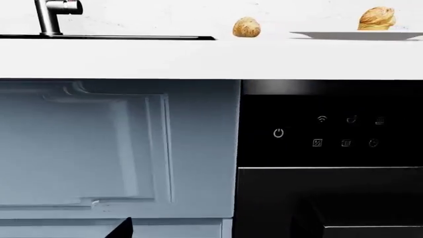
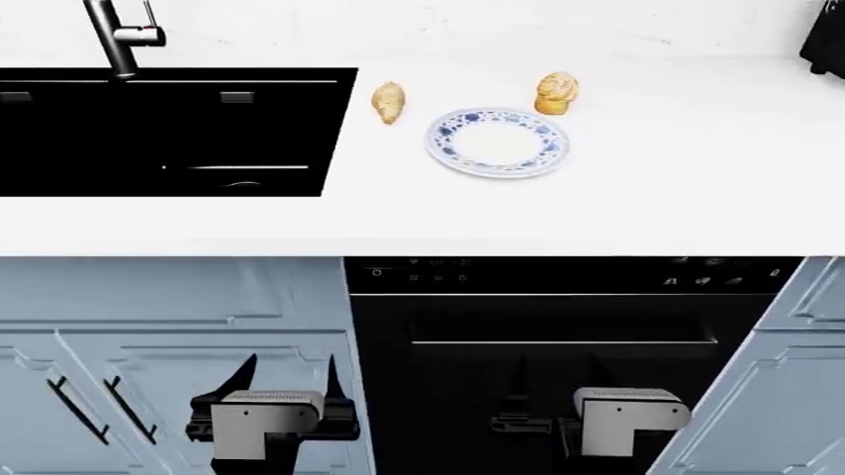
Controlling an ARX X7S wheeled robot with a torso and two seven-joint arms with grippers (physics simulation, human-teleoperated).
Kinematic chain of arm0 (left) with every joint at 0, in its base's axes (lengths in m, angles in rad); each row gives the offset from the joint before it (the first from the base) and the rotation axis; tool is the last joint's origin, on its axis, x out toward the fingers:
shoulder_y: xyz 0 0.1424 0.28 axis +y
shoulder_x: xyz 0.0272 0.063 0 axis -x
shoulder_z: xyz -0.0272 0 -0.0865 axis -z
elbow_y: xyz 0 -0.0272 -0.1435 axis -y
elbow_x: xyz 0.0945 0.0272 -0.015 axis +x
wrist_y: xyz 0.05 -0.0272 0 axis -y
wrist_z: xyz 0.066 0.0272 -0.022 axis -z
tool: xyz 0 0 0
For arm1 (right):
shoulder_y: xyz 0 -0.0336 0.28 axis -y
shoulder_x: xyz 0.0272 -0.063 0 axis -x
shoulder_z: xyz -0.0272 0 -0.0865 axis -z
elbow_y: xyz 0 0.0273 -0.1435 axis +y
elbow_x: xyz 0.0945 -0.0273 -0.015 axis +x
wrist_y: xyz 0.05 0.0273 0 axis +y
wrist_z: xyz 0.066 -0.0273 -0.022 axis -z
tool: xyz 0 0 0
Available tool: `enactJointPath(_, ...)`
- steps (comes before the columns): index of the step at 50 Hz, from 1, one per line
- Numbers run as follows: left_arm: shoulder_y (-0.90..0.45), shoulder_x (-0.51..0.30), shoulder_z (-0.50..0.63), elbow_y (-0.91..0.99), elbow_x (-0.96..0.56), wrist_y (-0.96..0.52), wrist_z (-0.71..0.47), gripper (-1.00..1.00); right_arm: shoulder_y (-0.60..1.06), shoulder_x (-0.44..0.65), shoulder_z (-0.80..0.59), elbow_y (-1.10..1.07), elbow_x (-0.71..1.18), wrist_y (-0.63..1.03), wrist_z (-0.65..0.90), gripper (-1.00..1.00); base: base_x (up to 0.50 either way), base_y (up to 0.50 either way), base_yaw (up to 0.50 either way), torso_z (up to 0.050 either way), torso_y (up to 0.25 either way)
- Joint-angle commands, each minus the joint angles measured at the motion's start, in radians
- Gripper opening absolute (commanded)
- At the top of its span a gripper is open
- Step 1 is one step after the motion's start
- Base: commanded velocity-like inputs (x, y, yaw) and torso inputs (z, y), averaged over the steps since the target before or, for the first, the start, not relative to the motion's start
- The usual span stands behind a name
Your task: Place the pastries on the plates.
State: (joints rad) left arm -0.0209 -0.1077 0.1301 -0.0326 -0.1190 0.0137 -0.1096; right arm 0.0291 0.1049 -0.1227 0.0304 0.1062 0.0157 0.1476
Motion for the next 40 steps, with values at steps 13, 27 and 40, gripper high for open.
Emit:
enactJointPath(13,-0.005,-0.018,0.022,-0.005,-0.022,0.002,-0.019,1.0,0.003,0.02,-0.027,-0.001,0.013,-0.001,0.027,1.0,0.0,-0.5,0.0,0.0,0.0)
enactJointPath(27,-0.007,-0.027,0.039,-0.005,-0.03,0.001,-0.027,1.0,0.009,0.03,-0.044,0.005,0.004,-0.004,0.047,1.0,0.0,-0.06,0.0,0.0,0.0)
enactJointPath(40,0.034,-0.051,0.045,0.239,-0.087,-0.092,-0.042,1.0,-0.038,0.048,-0.023,-0.273,0.021,0.074,0.106,1.0,0.0,0.0,0.0,0.0,0.0)
